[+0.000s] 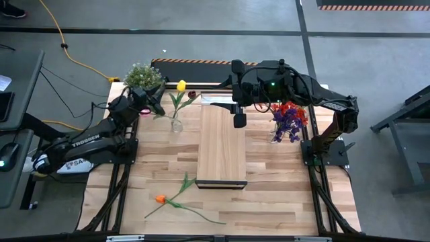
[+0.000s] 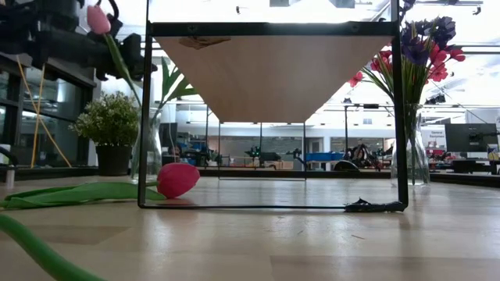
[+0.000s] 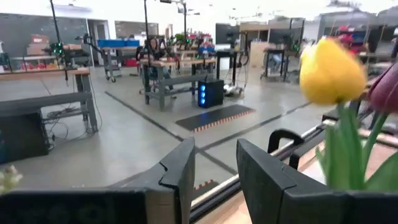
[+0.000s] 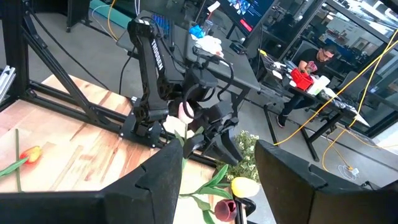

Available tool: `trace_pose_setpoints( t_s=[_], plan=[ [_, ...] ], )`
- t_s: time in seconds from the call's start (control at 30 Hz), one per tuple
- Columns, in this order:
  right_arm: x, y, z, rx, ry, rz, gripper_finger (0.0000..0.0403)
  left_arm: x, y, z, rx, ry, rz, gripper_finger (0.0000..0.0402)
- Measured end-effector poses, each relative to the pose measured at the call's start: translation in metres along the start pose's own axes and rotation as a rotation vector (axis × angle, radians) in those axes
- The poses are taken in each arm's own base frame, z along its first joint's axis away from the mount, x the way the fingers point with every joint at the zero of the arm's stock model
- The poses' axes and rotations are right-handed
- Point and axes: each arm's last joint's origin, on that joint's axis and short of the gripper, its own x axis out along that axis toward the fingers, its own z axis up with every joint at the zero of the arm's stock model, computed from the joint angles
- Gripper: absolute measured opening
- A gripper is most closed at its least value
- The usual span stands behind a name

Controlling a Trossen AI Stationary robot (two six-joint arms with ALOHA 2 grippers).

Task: Pick and place flowers into a vace then onto a shelf
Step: Put the orange tulip into the left transparent vase

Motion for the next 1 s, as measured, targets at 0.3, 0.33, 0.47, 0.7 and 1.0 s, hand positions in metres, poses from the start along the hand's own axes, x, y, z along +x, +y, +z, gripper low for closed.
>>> trace_pose_setpoints(
  t_s=[0.3,0.33,0.47,0.7,1.0],
  plan=[
    [0.000,0.000,0.000,-0.001,0.000,0.000,0.0193,0.009,0.002,0.002,0.010,-0.056,0.146,0.0150],
    [0.000,0.000,0.000,-0.001,0.000,0.000,0.0193,0.010,0.002,0.003,0.018,-0.064,0.147,0.0150],
    [0.000,0.000,-0.001,-0.001,0.005,0.003,0.0193,0.012,0.002,0.001,0.033,-0.057,0.175,0.0152],
    [0.000,0.001,-0.002,-0.002,0.018,0.009,0.0193,0.011,0.005,0.003,0.055,-0.068,0.282,0.0150],
    [0.000,0.001,-0.002,-0.002,0.021,0.010,0.0193,0.011,0.009,0.025,0.154,-0.152,0.404,0.0150]
  ],
)
